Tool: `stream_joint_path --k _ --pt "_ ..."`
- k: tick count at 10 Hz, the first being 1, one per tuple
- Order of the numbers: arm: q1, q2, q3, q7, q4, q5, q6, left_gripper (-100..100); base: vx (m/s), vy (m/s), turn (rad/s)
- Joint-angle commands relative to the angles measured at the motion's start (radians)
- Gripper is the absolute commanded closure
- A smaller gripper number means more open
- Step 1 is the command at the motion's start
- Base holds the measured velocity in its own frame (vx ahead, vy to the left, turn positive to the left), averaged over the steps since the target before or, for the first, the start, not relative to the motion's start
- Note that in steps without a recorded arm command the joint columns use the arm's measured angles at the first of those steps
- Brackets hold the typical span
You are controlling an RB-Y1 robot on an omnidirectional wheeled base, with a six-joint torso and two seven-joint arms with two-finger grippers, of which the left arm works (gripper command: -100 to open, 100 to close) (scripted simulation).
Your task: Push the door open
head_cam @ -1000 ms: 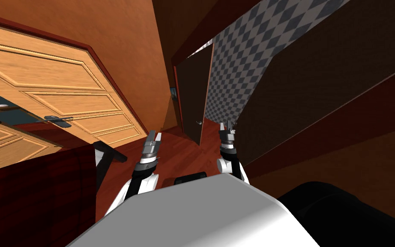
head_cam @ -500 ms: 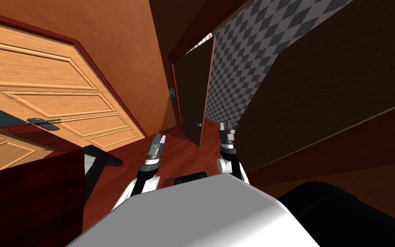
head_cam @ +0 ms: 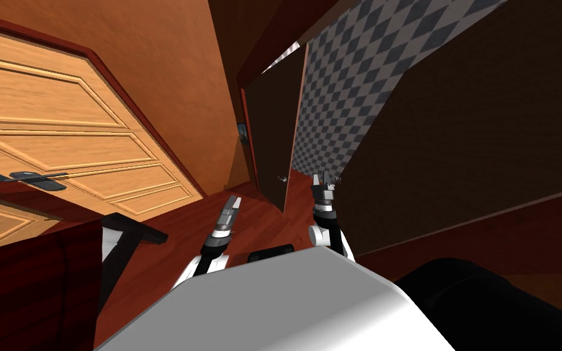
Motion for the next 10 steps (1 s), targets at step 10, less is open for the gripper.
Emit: stream_joint_path --k 10 --pt "-0.011 0.078 -0.072 0.115 0.226 -0.093 -0.134 -100 0.137 -0.023 -0.020"
